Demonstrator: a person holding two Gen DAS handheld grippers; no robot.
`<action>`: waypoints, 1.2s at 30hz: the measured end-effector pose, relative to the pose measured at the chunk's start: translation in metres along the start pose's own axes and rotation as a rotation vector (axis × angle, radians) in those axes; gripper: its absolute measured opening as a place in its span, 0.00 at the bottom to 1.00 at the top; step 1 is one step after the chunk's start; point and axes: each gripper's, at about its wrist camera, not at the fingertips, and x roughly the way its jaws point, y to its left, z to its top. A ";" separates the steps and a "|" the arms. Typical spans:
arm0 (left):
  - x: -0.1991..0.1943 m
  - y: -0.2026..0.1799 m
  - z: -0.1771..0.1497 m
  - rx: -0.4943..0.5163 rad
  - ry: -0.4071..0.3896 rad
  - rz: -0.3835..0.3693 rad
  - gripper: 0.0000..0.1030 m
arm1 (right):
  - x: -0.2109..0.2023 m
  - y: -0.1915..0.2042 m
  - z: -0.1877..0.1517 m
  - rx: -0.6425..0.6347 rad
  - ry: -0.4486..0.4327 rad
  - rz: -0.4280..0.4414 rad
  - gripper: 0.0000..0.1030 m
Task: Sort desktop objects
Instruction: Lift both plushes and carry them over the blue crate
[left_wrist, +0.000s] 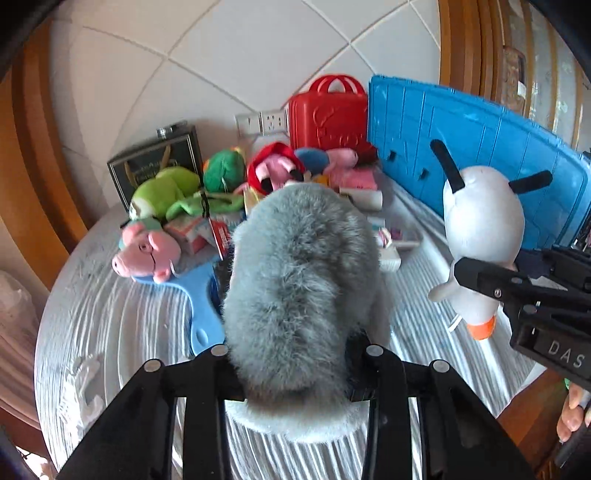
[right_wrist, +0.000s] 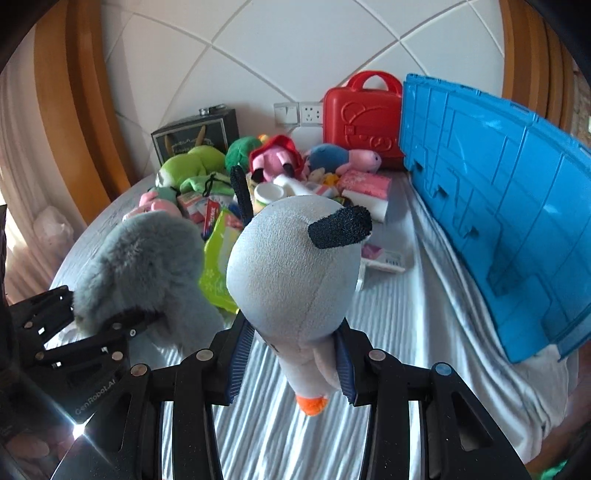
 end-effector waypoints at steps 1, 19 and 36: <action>-0.007 -0.002 0.009 0.000 -0.033 0.008 0.32 | -0.008 -0.001 0.007 -0.004 -0.024 -0.008 0.39; -0.058 -0.138 0.164 -0.018 -0.438 -0.027 0.32 | -0.137 -0.107 0.123 -0.023 -0.501 -0.179 0.39; 0.007 -0.393 0.341 -0.010 -0.414 0.011 0.33 | -0.162 -0.397 0.253 -0.061 -0.546 -0.239 0.40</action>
